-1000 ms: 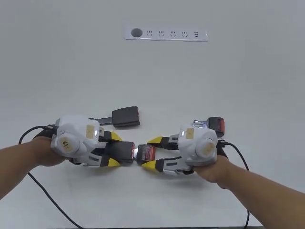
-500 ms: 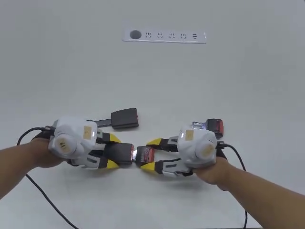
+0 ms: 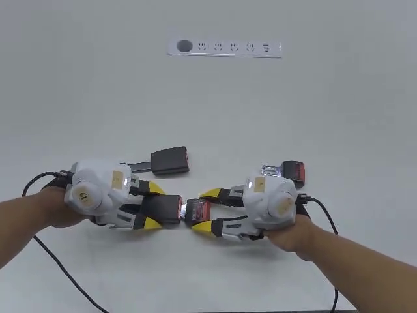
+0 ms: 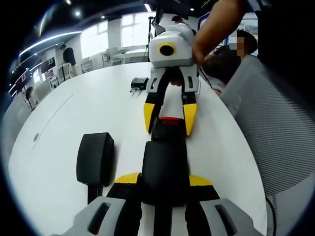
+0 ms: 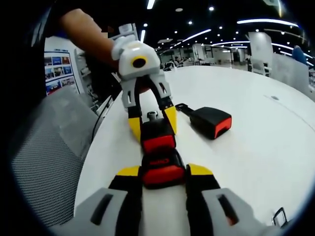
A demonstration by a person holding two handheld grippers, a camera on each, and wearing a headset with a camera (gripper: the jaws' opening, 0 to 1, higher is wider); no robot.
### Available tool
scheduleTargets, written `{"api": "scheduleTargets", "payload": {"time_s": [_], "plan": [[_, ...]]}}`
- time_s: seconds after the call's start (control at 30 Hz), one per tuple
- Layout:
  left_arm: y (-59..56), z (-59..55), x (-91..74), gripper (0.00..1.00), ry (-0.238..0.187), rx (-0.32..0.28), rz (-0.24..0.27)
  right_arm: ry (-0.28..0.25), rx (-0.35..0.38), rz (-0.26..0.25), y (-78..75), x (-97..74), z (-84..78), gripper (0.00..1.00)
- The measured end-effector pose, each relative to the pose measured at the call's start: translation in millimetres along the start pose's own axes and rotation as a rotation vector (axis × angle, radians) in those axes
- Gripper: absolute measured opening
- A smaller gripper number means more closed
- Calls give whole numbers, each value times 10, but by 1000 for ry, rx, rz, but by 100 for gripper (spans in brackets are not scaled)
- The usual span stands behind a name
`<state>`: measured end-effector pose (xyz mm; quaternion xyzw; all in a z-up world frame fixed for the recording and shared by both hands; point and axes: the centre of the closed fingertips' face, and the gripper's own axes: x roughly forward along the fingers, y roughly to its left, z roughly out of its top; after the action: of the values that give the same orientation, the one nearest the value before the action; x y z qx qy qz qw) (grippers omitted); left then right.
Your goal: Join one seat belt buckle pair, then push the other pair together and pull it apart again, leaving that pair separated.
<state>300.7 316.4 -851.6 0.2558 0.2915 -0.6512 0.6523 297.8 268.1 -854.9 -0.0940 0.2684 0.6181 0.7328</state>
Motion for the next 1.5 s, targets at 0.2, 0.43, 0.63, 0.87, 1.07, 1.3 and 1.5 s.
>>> {"api": "scheduleTargets", "payload": {"time_s": [0.2, 0.43, 0.63, 0.87, 1.07, 1.3, 1.5], "plan": [[-1, -2, -1, 34, 1, -2, 0, 0, -1, -1, 3, -1, 1, 34], [-5, -3, -3, 34, 9, 7, -5, 2, -4, 5, 4, -3, 13, 34], [6, -19, 0, 35, 54, 26, -19, 22, -15, 3, 10, 12, 23, 35], [5, -32, 20, 35, 137, 58, -19, 80, -63, -33, 24, 24, 69, 38], [43, 122, -50, 54, 103, -16, 62, 7, 23, -100, -29, -104, 271, 75], [103, 377, -248, 70, 20, -94, 149, -32, 50, -176, -177, -517, 321, 81], [257, 495, -393, 79, -18, -111, 210, -31, 20, -239, -390, -922, 300, 81]]}}
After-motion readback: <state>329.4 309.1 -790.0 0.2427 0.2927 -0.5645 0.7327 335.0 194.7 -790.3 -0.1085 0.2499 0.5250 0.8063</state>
